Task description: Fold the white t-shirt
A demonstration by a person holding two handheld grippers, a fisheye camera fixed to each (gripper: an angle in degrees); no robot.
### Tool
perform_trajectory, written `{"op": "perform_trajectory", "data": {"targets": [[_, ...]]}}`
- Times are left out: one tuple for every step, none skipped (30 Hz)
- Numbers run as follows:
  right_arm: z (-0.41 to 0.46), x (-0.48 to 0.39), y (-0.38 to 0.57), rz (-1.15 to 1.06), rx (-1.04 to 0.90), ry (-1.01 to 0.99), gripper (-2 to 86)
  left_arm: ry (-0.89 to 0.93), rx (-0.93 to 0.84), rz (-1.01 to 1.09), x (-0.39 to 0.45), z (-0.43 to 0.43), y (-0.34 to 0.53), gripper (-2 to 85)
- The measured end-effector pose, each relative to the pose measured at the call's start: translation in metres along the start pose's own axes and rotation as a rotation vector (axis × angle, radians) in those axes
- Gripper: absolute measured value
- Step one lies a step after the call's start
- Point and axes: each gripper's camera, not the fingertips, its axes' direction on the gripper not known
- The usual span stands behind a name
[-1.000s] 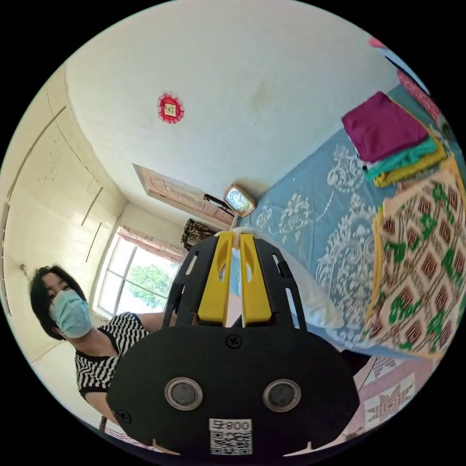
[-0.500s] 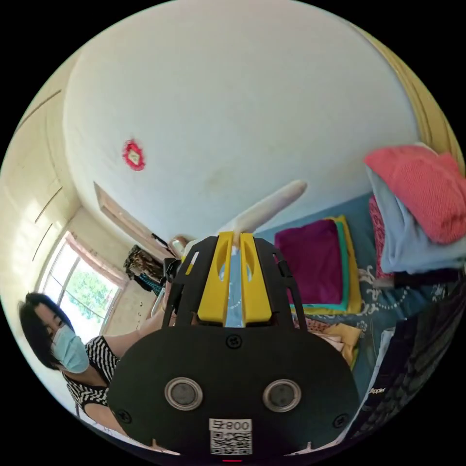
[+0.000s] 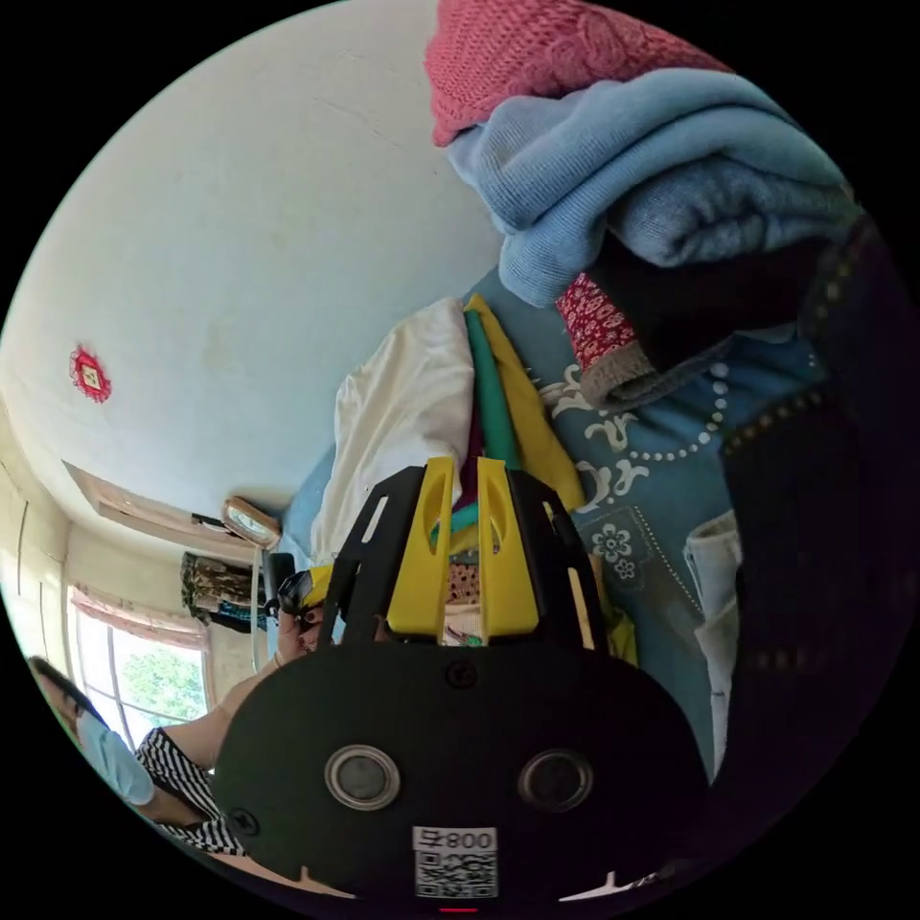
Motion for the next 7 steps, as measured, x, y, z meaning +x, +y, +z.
{"op": "perform_trajectory", "data": {"targets": [[0.000, -0.004, 0.005, -0.009, -0.003, 0.017, 5.1, 0.011, -0.010, 0.009, 0.000, -0.003, 0.005, 3.9], [0.000, -0.015, 0.019, -0.041, -0.007, 0.052, 5.5, 0.018, -0.027, 0.034, 0.002, -0.007, 0.012, 3.9], [0.000, -0.028, 0.037, -0.090, -0.015, 0.088, 5.8, 0.013, -0.035, 0.044, 0.003, -0.009, 0.016, 3.9], [0.000, -0.034, 0.047, -0.115, -0.025, 0.106, 5.9, 0.004, -0.055, 0.054, 0.004, -0.014, 0.026, 3.8], [0.000, -0.049, 0.072, -0.174, -0.035, 0.145, 6.0, 0.017, -0.077, 0.069, 0.005, -0.020, 0.038, 3.9], [0.001, -0.065, 0.103, -0.223, -0.042, 0.165, 6.0, 0.025, -0.088, 0.079, 0.006, -0.023, 0.045, 4.0], [0.002, -0.073, 0.120, -0.256, -0.042, 0.160, 6.0, 0.022, -0.114, 0.087, 0.005, -0.031, 0.063, 4.1]]}}
